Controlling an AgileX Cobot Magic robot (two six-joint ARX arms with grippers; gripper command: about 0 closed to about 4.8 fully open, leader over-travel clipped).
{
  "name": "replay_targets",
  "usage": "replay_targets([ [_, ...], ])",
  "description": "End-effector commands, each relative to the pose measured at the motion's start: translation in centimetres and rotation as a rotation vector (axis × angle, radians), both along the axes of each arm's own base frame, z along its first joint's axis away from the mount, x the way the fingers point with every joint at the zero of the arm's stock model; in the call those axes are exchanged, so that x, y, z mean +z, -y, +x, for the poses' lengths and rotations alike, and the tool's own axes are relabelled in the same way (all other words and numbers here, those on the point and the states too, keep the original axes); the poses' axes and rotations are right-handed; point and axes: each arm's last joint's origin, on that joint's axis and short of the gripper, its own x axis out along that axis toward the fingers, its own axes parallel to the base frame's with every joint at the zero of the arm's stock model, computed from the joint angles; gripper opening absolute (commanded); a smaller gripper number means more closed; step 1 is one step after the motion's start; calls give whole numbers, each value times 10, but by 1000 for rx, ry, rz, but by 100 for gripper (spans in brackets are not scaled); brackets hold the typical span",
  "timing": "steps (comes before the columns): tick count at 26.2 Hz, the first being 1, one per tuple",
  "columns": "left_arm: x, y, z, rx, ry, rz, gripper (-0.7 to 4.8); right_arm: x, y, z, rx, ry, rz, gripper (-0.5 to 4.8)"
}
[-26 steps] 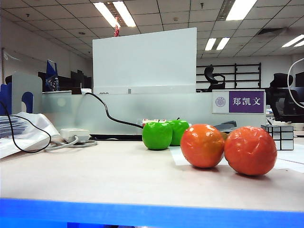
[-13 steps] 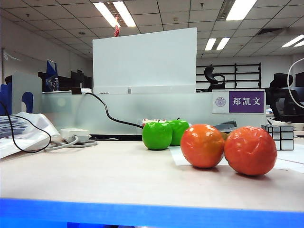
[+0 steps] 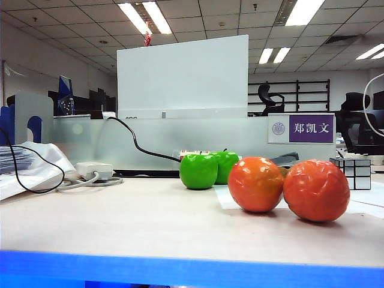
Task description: Put the same fruits together.
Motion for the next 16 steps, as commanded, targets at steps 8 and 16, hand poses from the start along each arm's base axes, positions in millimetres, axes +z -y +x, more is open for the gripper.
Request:
replay_targets([
  [8,3,-2,-1,10,32,-14,-5,-1,0,0,3,5,1,22],
  [16,6,-27,2,296,80,57,-5,-1,0,0,3,6,2,22],
])
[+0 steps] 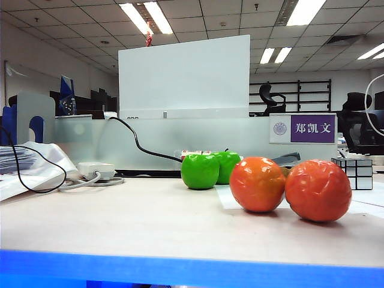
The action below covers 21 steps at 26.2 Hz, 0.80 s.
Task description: Put the same fruits together.
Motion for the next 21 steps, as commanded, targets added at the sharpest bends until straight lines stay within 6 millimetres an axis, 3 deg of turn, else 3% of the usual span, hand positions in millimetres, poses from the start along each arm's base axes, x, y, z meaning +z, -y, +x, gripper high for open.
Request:
replay_targets([
  [1,3,-12,0,163,41,65,-5,-1,0,0,2,5,1,22],
  [6,9,-21,-1,279,96,68,-5,-1,0,0,2,4,1,22],
  [21,8,-18,0,158,89,54,-5,-1,0,0,2,4,1,22],
])
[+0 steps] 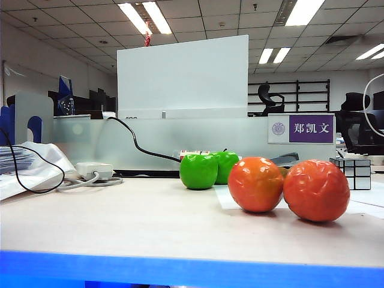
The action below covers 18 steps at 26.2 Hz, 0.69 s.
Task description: Put the same fruits together.
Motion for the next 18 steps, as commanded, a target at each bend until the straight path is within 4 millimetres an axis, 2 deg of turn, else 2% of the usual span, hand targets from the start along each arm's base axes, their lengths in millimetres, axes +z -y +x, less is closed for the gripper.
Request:
replay_targets([
  [1,1,0,0,-9,12,3,-5,-1,0,0,2,4,1,22],
  [18,1,1,0,-20,13,2,-5,-1,0,0,2,4,1,22],
])
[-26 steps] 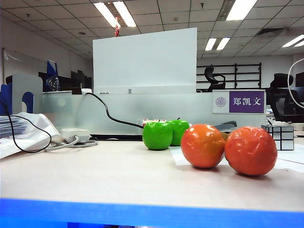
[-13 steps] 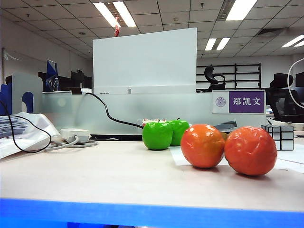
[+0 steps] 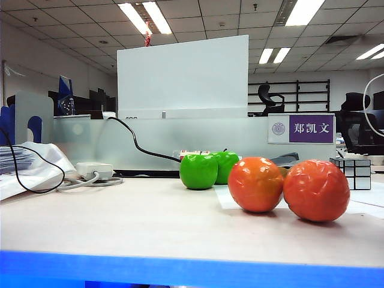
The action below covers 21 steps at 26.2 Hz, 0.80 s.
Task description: Put the same fruits together.
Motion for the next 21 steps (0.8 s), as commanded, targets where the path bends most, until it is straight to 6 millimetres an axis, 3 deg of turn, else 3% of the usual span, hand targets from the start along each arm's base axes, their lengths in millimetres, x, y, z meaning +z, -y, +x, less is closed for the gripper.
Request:
replay_targets([
  [1,1,1,0,-22,13,2,-5,-1,0,0,2,4,1,22],
  [21,1,1,0,-25,14,2,-5,-1,0,0,2,4,1,22],
])
